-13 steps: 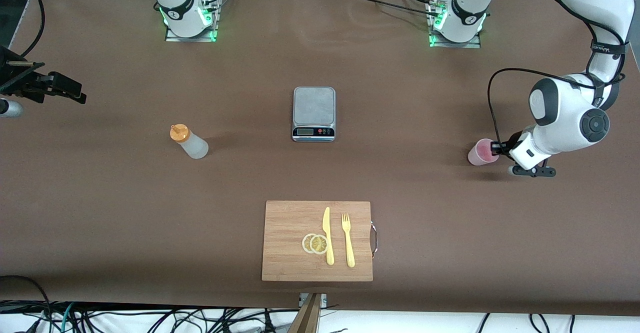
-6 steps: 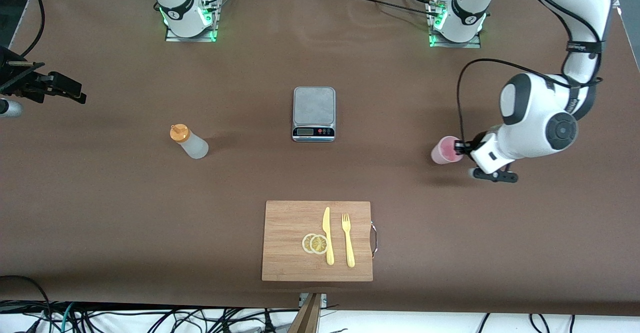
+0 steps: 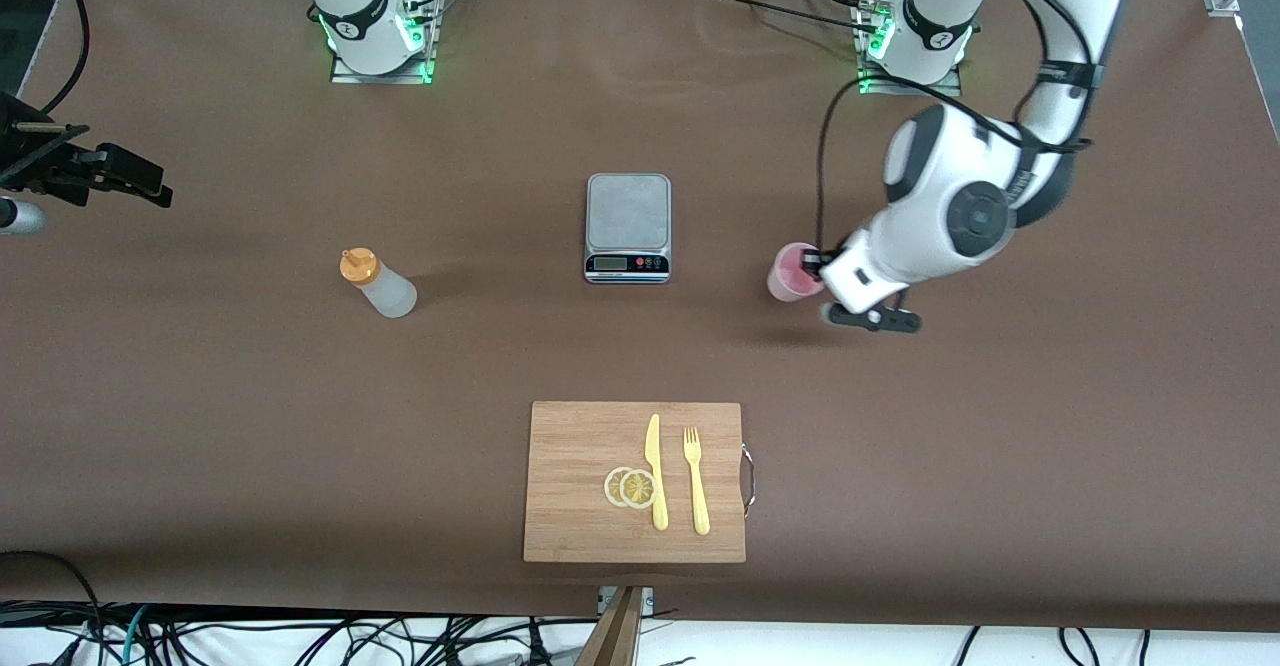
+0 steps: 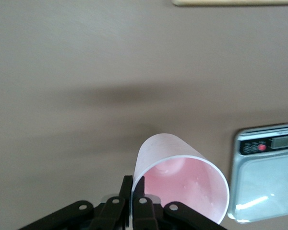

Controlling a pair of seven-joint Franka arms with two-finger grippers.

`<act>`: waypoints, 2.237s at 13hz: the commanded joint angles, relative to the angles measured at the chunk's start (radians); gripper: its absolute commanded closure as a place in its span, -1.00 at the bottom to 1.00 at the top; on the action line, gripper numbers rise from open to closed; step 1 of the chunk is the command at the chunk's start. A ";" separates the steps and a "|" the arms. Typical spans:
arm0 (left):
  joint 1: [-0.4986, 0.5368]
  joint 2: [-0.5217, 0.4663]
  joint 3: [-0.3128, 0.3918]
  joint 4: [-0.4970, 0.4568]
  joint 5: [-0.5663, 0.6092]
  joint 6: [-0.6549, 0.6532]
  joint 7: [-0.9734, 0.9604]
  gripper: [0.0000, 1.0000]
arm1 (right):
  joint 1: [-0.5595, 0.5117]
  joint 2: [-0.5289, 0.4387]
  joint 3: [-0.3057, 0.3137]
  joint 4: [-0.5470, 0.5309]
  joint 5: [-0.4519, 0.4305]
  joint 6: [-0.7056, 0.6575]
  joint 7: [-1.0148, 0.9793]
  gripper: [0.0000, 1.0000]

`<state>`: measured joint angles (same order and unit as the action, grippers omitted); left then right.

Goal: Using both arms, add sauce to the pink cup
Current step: 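Carry the pink cup with the left gripper onto the digital scale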

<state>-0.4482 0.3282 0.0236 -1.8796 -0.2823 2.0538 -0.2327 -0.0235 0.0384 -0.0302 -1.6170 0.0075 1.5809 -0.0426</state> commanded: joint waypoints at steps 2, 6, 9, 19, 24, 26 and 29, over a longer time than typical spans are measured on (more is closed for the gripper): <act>-0.150 -0.006 0.019 0.025 -0.041 -0.004 -0.190 1.00 | 0.001 0.003 -0.001 0.017 -0.006 -0.018 0.000 -1.00; -0.253 0.012 0.019 0.023 -0.067 0.045 -0.347 1.00 | 0.001 0.003 -0.001 0.017 -0.006 -0.018 0.000 -1.00; -0.332 0.041 0.021 0.014 -0.067 0.109 -0.465 1.00 | 0.001 0.003 -0.001 0.017 -0.006 -0.019 0.001 -1.00; -0.426 0.104 0.021 0.000 -0.064 0.213 -0.594 1.00 | 0.001 0.003 -0.001 0.017 -0.006 -0.019 0.001 -1.00; -0.435 0.123 0.024 0.003 -0.066 0.227 -0.608 -0.15 | 0.002 0.002 0.001 0.019 -0.006 -0.021 0.003 -1.00; -0.434 0.111 0.027 0.011 -0.066 0.221 -0.609 -1.00 | 0.002 0.002 0.001 0.020 -0.006 -0.021 0.009 -1.00; -0.420 0.077 0.047 0.054 -0.066 0.125 -0.596 -1.00 | 0.002 0.002 0.001 0.020 -0.006 -0.021 0.015 -1.00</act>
<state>-0.8665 0.4379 0.0426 -1.8589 -0.3254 2.2612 -0.8385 -0.0233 0.0384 -0.0300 -1.6156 0.0075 1.5789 -0.0415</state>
